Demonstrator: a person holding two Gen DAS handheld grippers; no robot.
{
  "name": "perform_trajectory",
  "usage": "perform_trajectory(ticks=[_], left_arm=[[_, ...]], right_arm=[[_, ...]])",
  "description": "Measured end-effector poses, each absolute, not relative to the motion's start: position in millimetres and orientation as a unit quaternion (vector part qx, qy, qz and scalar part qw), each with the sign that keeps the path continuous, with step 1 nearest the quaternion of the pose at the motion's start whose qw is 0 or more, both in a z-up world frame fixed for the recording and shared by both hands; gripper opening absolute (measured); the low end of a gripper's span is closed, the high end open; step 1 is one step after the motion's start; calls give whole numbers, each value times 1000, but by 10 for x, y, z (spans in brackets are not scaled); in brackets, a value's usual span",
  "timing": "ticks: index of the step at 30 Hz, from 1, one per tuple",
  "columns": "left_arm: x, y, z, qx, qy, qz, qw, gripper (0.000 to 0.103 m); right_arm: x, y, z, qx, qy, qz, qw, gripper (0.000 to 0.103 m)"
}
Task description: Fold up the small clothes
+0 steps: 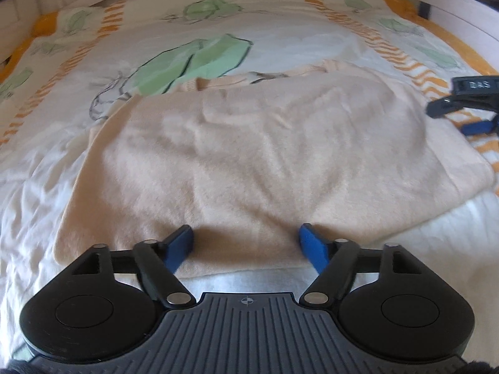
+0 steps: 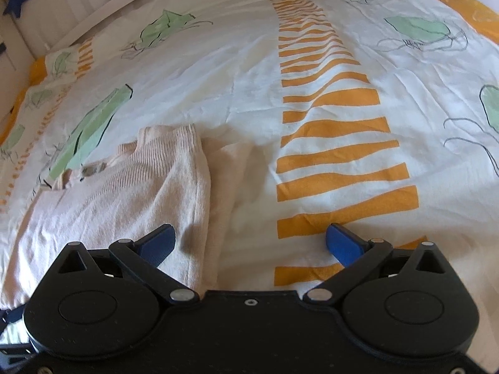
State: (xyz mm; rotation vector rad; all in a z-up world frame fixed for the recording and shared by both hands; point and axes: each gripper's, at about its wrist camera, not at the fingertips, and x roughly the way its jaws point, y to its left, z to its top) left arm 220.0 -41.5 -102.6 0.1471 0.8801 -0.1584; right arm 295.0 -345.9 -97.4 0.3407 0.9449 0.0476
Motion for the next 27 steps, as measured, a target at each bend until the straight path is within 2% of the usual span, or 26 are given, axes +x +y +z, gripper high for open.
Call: perform_trajectory(ticks=[2, 9, 18, 27], left_arm=[[2217, -395, -1029, 62, 430, -63, 899, 87], [2282, -349, -938, 45, 448, -60, 891, 85], [2165, -513, -603, 60, 380, -48, 922, 84], [2528, -715, -709, 64, 385, -32, 920, 84]], right_arm=[[2947, -3497, -956, 180, 455, 21, 872, 102], [2907, -3671, -894, 256, 451, 19, 855, 102], [2851, -3659, -651, 263, 424, 48, 865, 103], [2836, -3703, -611, 269, 419, 48, 866, 102]])
